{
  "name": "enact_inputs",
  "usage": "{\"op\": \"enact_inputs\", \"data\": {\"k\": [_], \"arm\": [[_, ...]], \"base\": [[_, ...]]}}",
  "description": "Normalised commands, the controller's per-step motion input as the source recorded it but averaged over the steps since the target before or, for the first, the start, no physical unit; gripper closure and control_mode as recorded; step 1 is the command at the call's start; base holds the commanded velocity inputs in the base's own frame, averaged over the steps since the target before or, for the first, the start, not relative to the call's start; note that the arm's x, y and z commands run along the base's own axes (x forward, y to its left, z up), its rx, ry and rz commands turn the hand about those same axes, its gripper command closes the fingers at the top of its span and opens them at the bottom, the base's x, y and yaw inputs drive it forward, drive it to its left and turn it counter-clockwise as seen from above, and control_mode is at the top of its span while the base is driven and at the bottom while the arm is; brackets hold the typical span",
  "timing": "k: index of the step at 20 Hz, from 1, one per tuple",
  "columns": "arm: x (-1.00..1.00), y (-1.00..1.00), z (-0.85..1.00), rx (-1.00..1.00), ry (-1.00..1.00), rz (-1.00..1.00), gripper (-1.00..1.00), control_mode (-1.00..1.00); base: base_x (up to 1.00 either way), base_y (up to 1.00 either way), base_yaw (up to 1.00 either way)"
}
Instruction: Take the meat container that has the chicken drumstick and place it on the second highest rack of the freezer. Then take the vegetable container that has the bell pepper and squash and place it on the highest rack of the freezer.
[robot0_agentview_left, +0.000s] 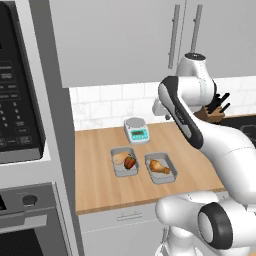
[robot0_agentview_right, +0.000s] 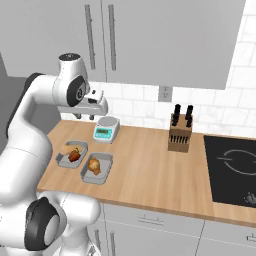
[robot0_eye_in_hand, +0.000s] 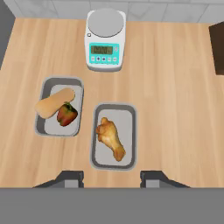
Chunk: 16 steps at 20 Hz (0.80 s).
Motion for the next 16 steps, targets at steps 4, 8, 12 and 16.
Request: {"op": "enact_inputs", "data": {"k": [4,8,12,16], "arm": [[-0.01,0.2,0.0,0.0,-0.01,0.0,-1.0,-1.0],[-0.03,0.44,0.0,-0.02,0.0,0.0,-1.0,-1.0],[-0.13,0.61,-0.12,-0.07,0.0,0.02,-1.0,-1.0],[-0.07,0.31,-0.24,-0.07,0.03,0.02,-1.0,-1.0]], "base": [[0.0,0.0,0.0],[0.0,0.0,0.0],[0.0,0.0,0.0],[0.0,0.0,0.0]]}}
